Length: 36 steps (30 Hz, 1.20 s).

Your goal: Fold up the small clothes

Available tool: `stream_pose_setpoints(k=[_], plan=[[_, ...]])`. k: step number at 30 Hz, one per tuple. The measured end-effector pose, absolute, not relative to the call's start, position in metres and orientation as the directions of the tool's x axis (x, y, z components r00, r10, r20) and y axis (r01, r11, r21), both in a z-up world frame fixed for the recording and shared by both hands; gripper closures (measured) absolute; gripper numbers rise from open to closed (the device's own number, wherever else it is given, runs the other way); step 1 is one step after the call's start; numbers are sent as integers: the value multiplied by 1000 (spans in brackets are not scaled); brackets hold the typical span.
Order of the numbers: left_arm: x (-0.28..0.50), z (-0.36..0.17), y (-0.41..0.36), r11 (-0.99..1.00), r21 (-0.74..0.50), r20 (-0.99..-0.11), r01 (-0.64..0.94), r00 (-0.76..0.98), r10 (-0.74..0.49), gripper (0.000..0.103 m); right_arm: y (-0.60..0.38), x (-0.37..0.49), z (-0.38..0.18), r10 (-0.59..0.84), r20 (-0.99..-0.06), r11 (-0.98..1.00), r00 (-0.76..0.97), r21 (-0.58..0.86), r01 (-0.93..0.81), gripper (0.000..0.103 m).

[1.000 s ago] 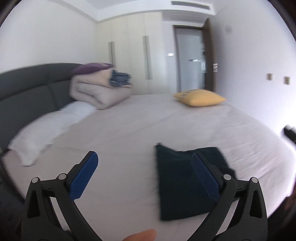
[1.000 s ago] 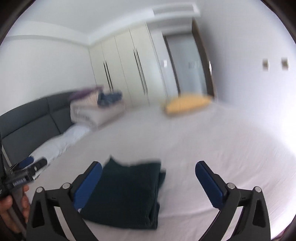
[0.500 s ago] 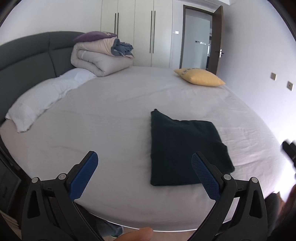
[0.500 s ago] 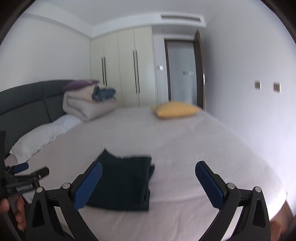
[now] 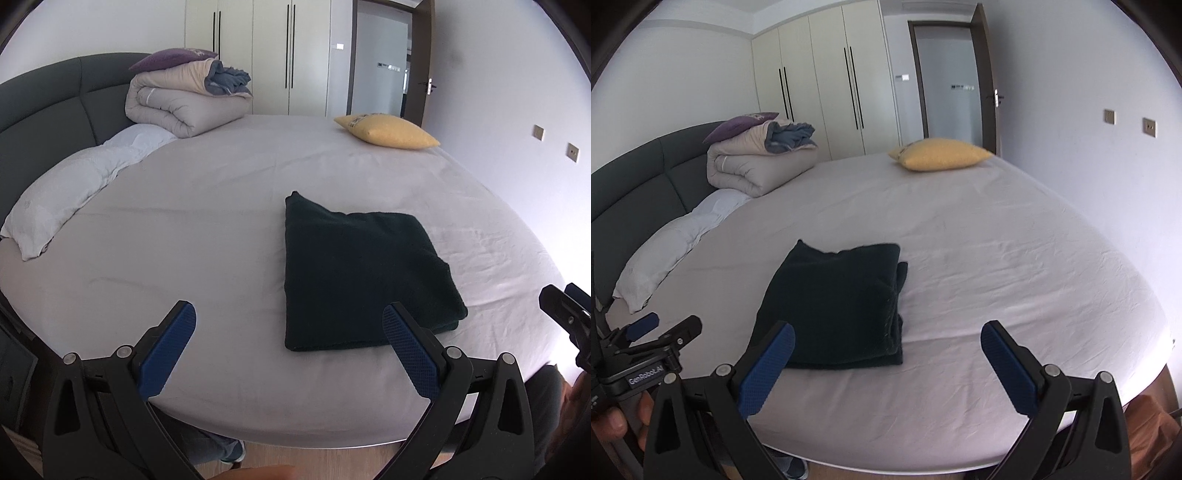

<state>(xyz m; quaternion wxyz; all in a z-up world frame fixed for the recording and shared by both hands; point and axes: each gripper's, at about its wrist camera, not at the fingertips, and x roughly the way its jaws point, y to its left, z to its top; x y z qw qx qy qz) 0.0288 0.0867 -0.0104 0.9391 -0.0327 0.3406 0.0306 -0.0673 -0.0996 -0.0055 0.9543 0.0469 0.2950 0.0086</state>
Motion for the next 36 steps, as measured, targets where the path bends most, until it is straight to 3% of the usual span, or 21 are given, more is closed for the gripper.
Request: stream_pose_setpoints(k=[15, 36], plan=[[38, -30, 82, 995, -54, -676, -88, 736, 29, 0, -80, -64, -11, 52, -609, 999, 791, 34, -40, 0], [45, -44, 77, 994, -41, -689, -101, 724, 45, 0, -94, -46, -35, -60, -699, 998, 712, -23, 62, 0]])
